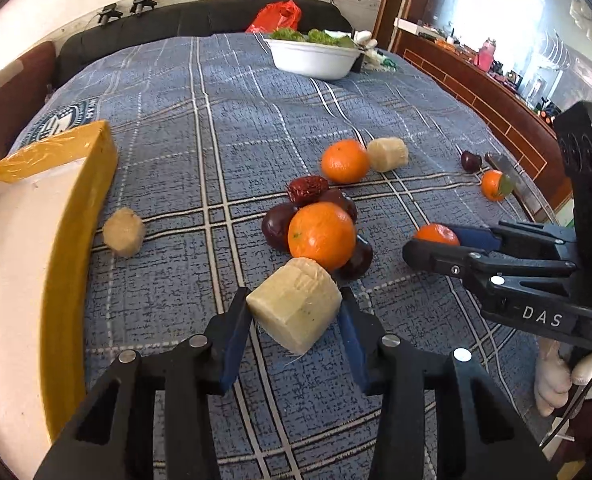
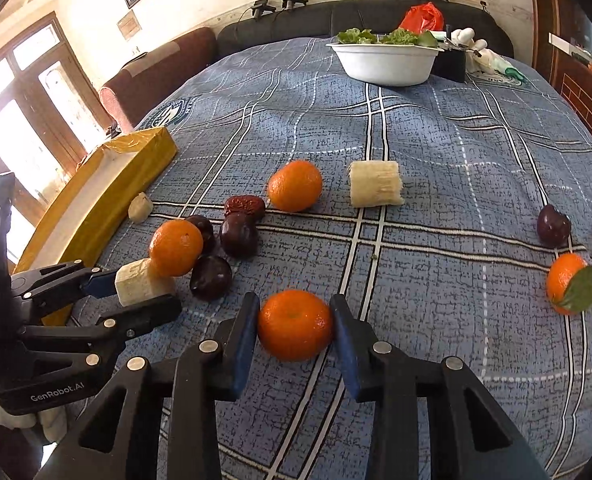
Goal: Organize fruits
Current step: 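Carry the white chunk and orange into the yellow tray and open both tools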
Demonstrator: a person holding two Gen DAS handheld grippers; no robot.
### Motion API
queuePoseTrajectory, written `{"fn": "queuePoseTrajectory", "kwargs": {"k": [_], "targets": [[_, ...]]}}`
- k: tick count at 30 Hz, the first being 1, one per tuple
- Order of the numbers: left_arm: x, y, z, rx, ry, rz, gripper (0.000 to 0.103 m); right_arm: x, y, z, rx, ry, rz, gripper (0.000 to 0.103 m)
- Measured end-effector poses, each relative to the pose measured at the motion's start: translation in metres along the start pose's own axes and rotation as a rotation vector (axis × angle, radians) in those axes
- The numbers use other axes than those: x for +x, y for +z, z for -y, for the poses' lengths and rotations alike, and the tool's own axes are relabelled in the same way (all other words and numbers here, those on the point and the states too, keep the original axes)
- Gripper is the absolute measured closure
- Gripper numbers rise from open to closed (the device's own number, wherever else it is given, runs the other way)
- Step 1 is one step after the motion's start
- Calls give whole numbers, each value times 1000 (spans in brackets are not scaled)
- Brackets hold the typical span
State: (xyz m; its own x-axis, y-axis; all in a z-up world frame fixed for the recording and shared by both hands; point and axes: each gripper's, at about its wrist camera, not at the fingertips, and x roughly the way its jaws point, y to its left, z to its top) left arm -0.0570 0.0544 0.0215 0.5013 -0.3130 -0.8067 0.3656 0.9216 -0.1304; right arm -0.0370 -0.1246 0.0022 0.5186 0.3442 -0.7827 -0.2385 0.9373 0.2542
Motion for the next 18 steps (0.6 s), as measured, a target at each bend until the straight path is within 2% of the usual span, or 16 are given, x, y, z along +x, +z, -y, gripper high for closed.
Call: {"fn": "queuePoseTrajectory", "kwargs": {"k": [6,8,11,13,18], "targets": [[-58,-5,-28,-146,-17,138,61,-21,2,-19,-13,19,33,64],[-84,-11,-47,-207,0,187,61,-30,6,-36,-44,34,51,63],[-111,-21,-73,-279,61,226,61,-39,12,-69,-101,79,71,63],[-128,-31,-94,-329,130,245,61,-41,15,-96,-140,122,74,63],[-151,-56,-144,-456,295,240,61,-27,19,-173,-243,236,39,63]]}}
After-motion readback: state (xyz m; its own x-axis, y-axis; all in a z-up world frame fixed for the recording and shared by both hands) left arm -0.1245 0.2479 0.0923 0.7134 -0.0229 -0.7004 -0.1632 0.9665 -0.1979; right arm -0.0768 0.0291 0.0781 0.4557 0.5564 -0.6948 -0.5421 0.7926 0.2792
